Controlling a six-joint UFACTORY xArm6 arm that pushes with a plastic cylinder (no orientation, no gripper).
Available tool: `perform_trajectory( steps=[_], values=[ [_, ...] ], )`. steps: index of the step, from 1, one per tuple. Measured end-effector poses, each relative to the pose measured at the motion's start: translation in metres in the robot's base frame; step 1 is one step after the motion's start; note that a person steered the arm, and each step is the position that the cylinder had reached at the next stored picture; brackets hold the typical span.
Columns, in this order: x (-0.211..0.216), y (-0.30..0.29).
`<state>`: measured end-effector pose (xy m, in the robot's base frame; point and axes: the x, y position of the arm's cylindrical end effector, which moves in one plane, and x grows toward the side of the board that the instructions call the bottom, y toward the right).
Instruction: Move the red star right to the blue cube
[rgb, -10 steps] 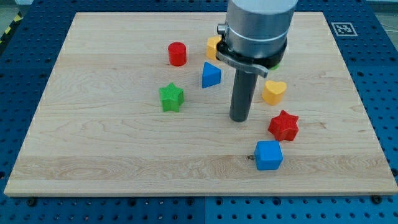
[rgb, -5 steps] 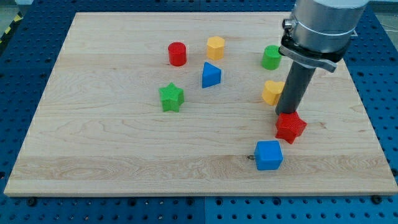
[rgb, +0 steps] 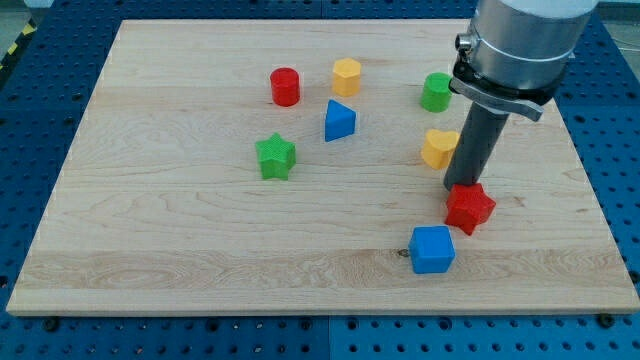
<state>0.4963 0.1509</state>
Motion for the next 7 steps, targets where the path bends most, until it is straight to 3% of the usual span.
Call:
perform_trajectory(
  steps=[5,7],
  values=[
    [0.028,0.016],
    [0.008,-0.028]
  ],
)
